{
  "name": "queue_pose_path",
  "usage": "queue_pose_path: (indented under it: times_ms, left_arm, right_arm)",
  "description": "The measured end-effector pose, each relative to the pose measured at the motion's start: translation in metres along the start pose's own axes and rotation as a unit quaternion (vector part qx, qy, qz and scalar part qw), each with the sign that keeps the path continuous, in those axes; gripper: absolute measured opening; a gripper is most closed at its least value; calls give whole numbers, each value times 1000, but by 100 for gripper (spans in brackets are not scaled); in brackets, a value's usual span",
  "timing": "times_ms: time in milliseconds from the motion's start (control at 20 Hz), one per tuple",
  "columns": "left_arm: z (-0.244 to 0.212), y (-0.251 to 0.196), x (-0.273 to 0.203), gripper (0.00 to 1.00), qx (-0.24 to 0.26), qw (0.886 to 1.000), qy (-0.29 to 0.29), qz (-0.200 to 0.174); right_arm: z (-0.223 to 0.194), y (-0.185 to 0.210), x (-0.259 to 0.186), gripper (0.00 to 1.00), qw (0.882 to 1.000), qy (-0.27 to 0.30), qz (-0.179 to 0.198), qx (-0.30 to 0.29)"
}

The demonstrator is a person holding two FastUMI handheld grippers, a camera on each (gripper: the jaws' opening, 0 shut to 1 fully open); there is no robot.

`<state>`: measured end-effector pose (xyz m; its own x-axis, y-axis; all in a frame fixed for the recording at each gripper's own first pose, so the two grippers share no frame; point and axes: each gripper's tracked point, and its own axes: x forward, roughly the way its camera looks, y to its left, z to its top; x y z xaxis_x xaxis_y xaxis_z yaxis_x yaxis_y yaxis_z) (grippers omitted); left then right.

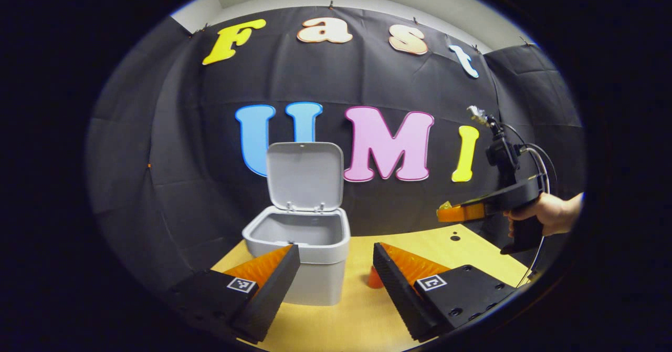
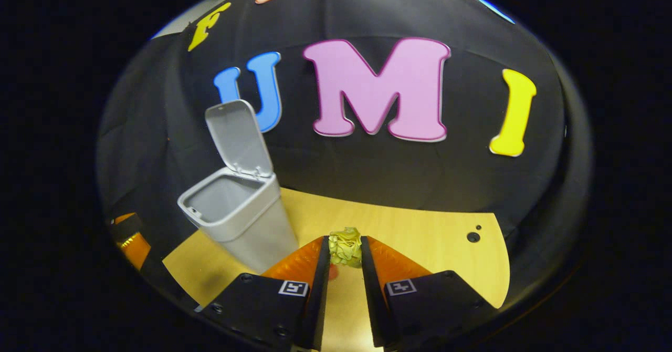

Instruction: Press the lid of the desktop garbage bin to open it, pick up the crumpled paper on the desktop and throw it into the bin, then pick up the pop can on the desktop and drop it into the bin, and finally close the garbage bin lid.

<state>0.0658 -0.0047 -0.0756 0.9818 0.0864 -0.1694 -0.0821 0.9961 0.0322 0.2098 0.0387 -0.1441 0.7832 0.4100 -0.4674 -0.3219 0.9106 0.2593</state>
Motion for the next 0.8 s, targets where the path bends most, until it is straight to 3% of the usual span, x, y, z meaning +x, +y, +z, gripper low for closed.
queue_pose_path:
  times_ms: [450, 700, 750, 800]
  left_arm:
    - [-17, 106, -34, 95, 10, 998, 4, 64]
    - [-26, 139, -46, 95, 6, 997, 10, 81]
    - [-28, 144, -46, 95, 5, 996, 10, 85]
    - [-29, 147, -46, 95, 1, 996, 11, 86]
  right_arm:
    - [37, 177, 49, 39, 994, -23, 97, -52]
    - [20, 238, 83, 39, 989, -8, 122, -81]
    - [16, 243, 89, 25, 989, -5, 123, -85]
    - [12, 245, 95, 39, 989, 2, 120, -88]
